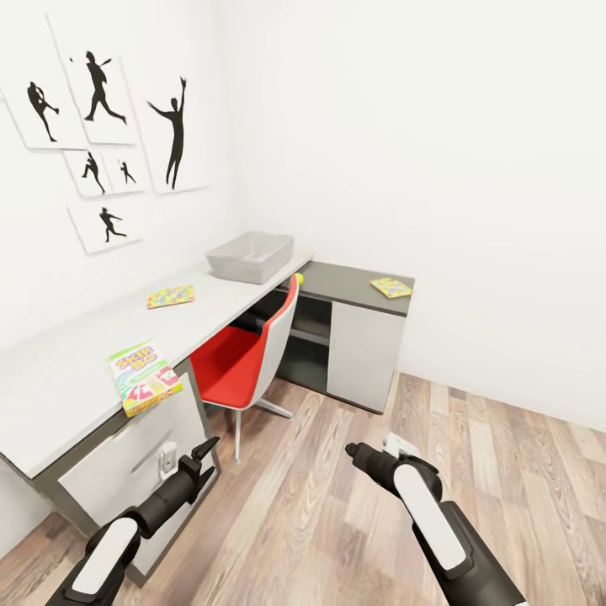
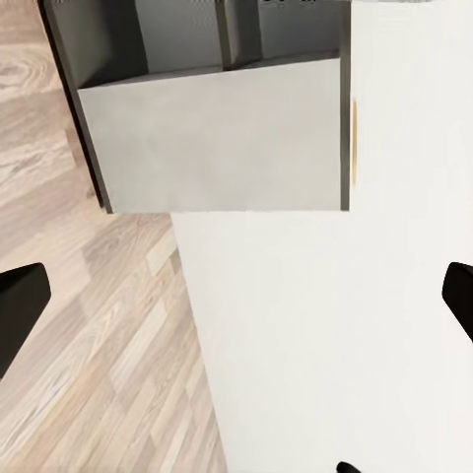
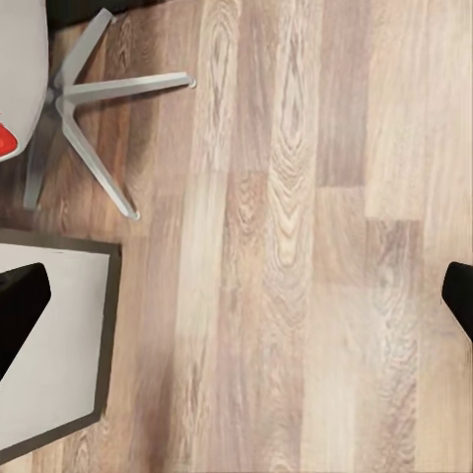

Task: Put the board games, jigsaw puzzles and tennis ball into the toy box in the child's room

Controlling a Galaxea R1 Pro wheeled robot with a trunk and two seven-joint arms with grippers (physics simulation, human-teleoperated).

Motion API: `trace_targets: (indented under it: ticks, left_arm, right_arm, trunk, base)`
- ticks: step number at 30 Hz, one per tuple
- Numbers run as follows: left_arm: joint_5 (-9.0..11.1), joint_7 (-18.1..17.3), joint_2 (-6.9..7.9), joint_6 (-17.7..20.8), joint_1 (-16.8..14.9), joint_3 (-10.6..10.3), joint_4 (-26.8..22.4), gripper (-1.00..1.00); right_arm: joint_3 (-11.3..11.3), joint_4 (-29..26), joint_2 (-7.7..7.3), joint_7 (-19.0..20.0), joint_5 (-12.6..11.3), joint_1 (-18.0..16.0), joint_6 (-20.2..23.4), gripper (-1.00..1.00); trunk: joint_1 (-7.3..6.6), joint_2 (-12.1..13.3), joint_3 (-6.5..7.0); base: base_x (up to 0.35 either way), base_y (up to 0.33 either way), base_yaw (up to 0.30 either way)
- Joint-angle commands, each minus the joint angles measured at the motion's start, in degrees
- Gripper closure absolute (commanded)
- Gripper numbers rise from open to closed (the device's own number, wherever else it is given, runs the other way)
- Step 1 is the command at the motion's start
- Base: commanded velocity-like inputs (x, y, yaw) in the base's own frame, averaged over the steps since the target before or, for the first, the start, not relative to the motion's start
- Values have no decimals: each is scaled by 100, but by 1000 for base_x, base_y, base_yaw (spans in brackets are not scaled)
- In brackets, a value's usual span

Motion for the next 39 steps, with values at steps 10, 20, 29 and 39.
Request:
trace_targets:
  ticks: [10,20,29,39]
  left_arm:
    - [40,1,-1,42,-3,12,1,-100]
    - [40,-9,2,41,0,23,1,-100]
    - [47,-194,21,41,5,59,-3,-100]
    - [66,-844,49,-329,3,71,23,-100]
  right_arm:
    - [3,11,34,303,272,-4,7,-100]
    - [5,4,37,341,290,-4,14,-100]
    - [16,-28,6,357,308,-4,17,-100]
    - [20,-56,-20,555,309,-4,17,-100]
  trunk:
    - [2,-2,-6]
    - [2,-2,-6]
    - [2,-2,-6]
    - [2,-2,-6]
  base:
    - [107,-41,5]
    - [35,-101,79]
    - [2,-6,9]
    - [0,0,0]
